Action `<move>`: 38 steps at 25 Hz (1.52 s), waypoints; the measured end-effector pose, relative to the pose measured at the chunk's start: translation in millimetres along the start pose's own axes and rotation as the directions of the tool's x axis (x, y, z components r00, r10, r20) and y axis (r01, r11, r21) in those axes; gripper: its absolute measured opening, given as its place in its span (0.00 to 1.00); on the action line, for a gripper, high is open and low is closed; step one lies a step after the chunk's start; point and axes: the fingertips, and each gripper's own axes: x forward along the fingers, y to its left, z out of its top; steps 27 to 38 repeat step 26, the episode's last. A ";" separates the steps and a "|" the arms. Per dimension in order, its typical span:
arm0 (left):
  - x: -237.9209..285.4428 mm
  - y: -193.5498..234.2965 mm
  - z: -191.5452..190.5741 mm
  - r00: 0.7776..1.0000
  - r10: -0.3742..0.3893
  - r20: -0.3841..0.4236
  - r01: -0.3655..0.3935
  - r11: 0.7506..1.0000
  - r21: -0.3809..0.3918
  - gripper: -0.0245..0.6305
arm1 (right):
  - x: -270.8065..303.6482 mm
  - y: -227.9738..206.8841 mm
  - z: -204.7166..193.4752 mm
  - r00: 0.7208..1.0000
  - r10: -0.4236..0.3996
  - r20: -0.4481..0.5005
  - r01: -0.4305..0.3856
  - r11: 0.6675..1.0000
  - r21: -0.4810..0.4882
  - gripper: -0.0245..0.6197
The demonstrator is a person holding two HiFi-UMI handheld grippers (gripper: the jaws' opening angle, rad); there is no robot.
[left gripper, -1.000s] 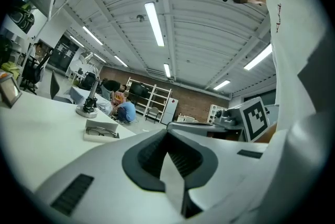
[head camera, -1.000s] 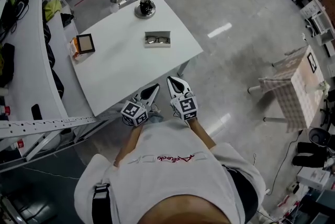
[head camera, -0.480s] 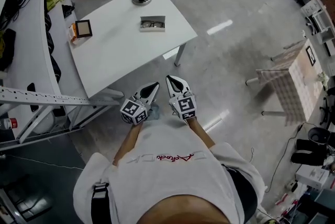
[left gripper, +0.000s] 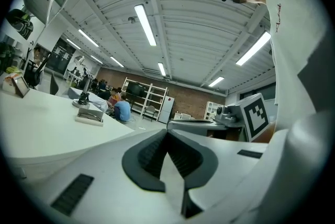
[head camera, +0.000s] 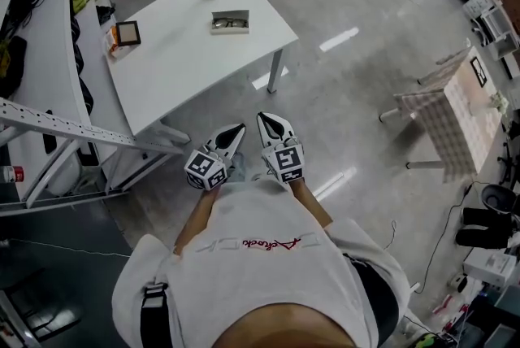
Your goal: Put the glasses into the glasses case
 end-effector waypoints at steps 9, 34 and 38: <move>-17.5 -20.7 -3.8 1.000 0.007 0.016 -0.007 1.000 0.030 0.05 | -19.3 13.4 3.4 1.000 0.010 0.022 -0.010 1.000 -0.019 0.04; -40.9 -44.4 -7.3 0.999 0.003 0.049 -0.005 0.999 0.051 0.05 | -43.9 33.6 11.9 0.999 0.010 0.042 -0.008 0.998 -0.059 0.04; -40.9 -44.4 -7.3 0.999 0.003 0.049 -0.005 0.999 0.051 0.05 | -43.9 33.6 11.9 0.999 0.010 0.042 -0.008 0.998 -0.059 0.04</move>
